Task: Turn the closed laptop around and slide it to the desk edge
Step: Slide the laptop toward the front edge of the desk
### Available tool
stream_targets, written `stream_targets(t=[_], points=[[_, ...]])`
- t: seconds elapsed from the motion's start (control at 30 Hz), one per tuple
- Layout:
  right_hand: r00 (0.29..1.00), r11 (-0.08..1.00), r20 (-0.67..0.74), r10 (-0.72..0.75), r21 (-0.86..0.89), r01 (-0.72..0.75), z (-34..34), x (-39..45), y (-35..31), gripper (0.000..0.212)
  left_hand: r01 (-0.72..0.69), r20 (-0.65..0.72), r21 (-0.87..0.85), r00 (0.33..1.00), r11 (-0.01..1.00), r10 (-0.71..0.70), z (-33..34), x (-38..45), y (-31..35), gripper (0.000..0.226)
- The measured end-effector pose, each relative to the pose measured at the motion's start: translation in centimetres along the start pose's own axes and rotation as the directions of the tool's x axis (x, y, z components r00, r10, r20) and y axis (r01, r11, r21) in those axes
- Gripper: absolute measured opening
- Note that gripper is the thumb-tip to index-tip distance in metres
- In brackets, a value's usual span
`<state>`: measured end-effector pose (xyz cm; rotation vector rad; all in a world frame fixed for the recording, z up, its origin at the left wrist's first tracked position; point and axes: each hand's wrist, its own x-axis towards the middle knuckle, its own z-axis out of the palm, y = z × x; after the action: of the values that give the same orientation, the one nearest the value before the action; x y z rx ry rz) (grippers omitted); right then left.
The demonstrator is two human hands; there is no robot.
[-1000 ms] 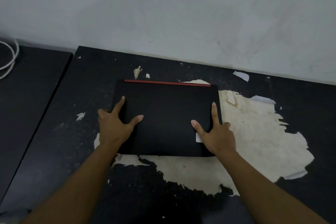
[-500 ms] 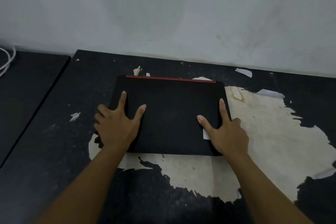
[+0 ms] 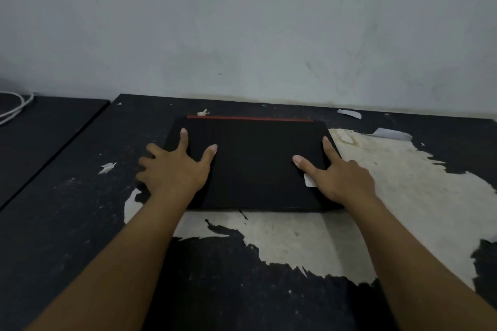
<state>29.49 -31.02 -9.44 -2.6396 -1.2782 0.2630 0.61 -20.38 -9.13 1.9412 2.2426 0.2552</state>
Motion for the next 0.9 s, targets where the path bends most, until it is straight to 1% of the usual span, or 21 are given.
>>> stream_targets(t=[0.1,0.17,0.23,0.33,0.43,0.5,0.57,0.67,0.8,0.9], points=[[0.999,0.999,-0.014,-0.034,0.016,0.034,0.0,0.0,0.1,0.12,0.035,0.032,0.086,0.999,0.996,-0.038,-0.2,-0.3,0.5,0.101],[0.999,0.998,-0.017,-0.043,0.035,0.044,-0.2,0.1,0.1,0.12,0.04,0.054,0.082,0.998,0.996,-0.045,-0.6,-0.3,0.8,0.103],[0.999,0.997,-0.002,-0.055,0.048,0.055,-0.4,-0.1,0.2,0.121,0.035,0.075,0.033,0.997,0.999,-0.037,-1.0,-0.4,0.7,0.106],[0.997,0.996,0.043,-0.071,0.065,0.068,-1.1,0.1,0.0,0.122,0.029,0.125,-0.085,0.992,0.996,-0.019,-1.7,0.3,-0.3,0.114],[0.993,0.994,0.096,-0.075,0.087,0.067,-2.1,0.4,0.0,0.124,-0.035,0.174,-0.13,0.983,0.991,0.058,-2.0,1.0,-1.3,0.119],[0.99,0.995,0.12,-0.074,0.071,0.066,-2.4,0.7,-0.1,0.125,-0.081,0.162,-0.099,0.982,0.992,0.096,-2.0,1.3,-1.5,0.115],[0.991,0.997,0.115,-0.075,0.045,0.07,-2.3,0.8,-0.1,0.126,-0.115,0.161,-0.082,0.979,0.99,0.127,-2.1,1.4,-1.4,0.113],[0.994,0.99,0.068,-0.088,0.115,0.08,-2.2,0.8,0.1,0.128,-0.119,0.145,-0.123,0.98,0.985,0.137,-2.4,1.2,-1.3,0.11],[0.993,0.978,-0.01,-0.117,0.172,0.117,-2.7,0.5,0.6,0.12,-0.129,0.063,-0.143,0.988,0.981,0.139,-2.8,0.0,-1.2,0.11],[0.992,0.971,-0.037,-0.12,0.204,0.125,-2.9,-0.3,1.1,0.12,-0.104,0.019,-0.224,0.994,0.969,0.111,-3.0,-1.1,-1.6,0.107]])
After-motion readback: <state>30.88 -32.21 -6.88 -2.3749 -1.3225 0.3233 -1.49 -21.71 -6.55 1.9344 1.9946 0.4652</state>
